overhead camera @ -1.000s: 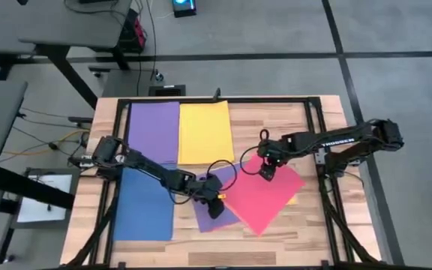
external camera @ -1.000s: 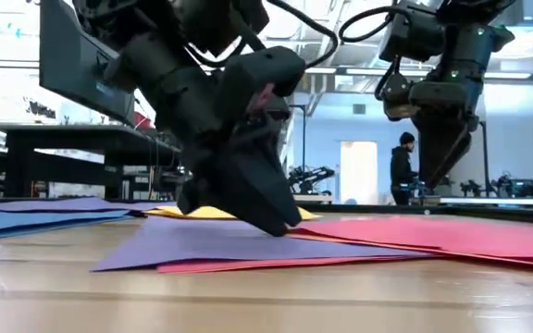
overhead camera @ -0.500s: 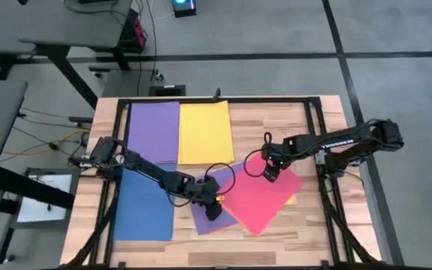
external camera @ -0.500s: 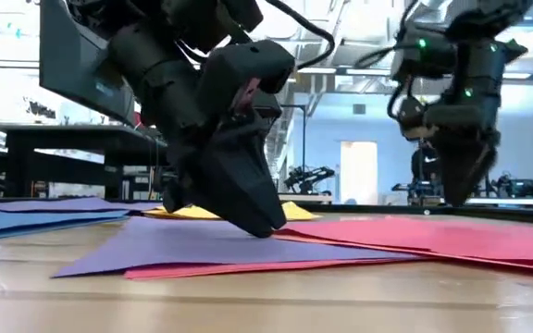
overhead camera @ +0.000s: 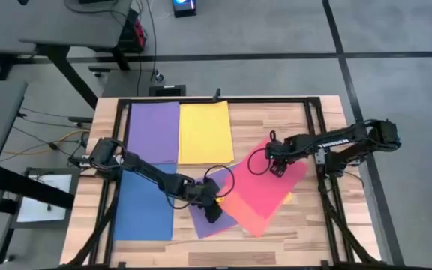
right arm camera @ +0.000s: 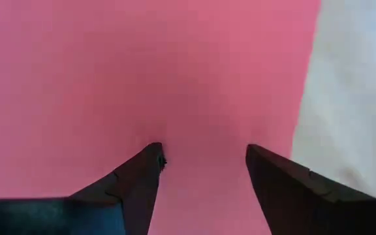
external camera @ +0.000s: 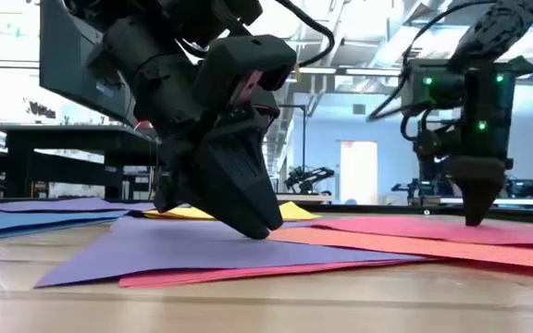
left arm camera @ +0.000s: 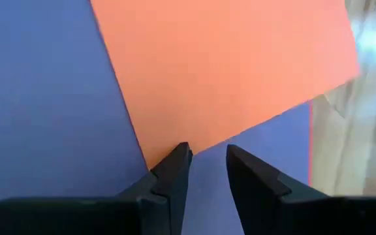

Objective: Organize paper
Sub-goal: Move the red paper to the top right of the table

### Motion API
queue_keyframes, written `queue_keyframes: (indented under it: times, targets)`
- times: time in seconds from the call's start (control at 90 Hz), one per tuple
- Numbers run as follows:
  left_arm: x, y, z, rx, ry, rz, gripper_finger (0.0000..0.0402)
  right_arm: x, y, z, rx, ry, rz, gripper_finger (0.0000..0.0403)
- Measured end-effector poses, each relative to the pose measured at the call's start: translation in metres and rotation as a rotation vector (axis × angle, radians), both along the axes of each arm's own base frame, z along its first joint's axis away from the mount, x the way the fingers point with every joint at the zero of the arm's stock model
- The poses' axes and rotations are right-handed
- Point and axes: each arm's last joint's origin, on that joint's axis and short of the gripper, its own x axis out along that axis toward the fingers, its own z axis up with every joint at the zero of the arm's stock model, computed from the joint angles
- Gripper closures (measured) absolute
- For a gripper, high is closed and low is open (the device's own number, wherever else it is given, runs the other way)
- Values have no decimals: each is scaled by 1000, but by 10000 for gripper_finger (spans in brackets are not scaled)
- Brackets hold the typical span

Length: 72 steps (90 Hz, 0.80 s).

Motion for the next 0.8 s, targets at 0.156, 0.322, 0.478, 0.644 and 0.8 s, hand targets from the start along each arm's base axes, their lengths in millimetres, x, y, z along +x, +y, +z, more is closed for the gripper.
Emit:
queue_keyframes:
  times: [0.156,0.322,0.478,0.644,0.8]
  targets:
    - [-1,0,2,-24,11,-11,311,9,-8,13,-4,-16,62,185]
    - [-7,5,23,-62,9,-43,311,30,6,37,87,-99,191,185]
    - [-21,15,66,-87,-20,-17,311,48,35,46,274,-294,149,185]
    - [-24,23,98,-35,-183,93,311,62,67,50,289,-449,212,185]
    - [6,28,72,-87,-272,154,311,62,69,44,224,-428,171,185]
